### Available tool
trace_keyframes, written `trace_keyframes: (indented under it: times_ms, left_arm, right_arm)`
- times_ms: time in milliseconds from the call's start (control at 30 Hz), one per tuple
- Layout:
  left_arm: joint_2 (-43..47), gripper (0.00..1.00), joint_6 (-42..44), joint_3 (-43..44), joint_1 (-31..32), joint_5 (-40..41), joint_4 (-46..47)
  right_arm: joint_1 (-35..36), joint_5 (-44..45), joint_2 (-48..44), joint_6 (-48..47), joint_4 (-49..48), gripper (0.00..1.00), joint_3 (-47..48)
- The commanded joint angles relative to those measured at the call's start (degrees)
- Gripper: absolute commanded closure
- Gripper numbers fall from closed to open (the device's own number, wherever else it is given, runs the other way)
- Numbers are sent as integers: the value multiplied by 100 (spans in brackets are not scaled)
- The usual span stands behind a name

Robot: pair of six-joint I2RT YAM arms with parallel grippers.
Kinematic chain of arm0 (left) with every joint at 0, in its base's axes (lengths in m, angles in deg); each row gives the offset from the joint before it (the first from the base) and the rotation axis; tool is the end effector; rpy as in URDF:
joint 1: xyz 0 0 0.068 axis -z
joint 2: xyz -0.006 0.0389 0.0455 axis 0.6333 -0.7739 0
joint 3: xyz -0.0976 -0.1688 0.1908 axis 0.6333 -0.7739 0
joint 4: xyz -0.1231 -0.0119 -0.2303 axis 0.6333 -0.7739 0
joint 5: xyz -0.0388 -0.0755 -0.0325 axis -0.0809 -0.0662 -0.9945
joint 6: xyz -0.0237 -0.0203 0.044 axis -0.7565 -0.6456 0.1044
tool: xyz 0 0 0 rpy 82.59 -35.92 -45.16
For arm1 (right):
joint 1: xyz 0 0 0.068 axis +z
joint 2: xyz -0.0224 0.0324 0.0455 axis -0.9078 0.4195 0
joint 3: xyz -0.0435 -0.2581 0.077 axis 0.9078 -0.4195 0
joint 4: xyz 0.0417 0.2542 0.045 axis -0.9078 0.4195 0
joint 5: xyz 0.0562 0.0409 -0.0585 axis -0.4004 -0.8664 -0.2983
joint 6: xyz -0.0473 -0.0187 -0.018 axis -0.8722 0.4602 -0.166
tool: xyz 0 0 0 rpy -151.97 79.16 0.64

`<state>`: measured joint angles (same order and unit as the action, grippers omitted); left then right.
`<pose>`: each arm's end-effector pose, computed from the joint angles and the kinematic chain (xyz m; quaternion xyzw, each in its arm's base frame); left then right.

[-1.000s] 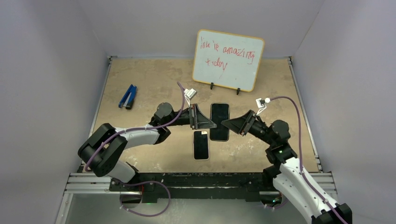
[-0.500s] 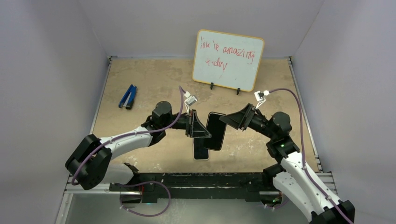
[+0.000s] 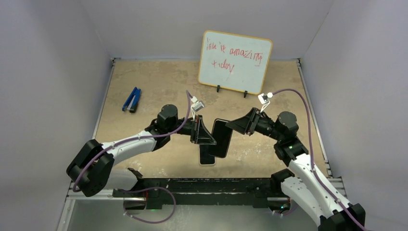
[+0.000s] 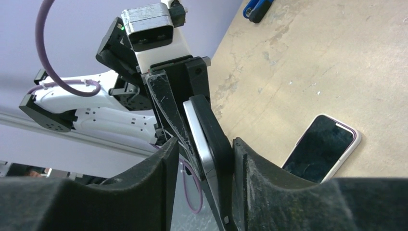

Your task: Put the phone into the phone case

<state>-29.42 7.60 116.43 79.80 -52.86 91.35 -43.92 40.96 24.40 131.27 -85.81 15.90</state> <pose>0.1893 -0.1996 0.2420 0.2658 0.6843 -0.6512 0.1922 0.1552 0.0846 0.3040 -0.0573 0.6820 0.6015 0.4120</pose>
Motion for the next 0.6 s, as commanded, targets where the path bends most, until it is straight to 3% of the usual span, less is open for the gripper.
trace_keyframes:
  times_ms: [0, 267, 567]
  left_arm:
    - [207, 100, 271, 221, -4, 52, -360]
    - [281, 100, 817, 597, -7, 541, -1742]
    - [371, 100, 942, 761, -5, 1117, -2538]
  right_arm:
    - [3, -519, 34, -233, -337, 57, 434]
    - [-1, -913, 177, -515, -153, 100, 647]
    - [-1, -719, 86, -691, 51, 100, 707]
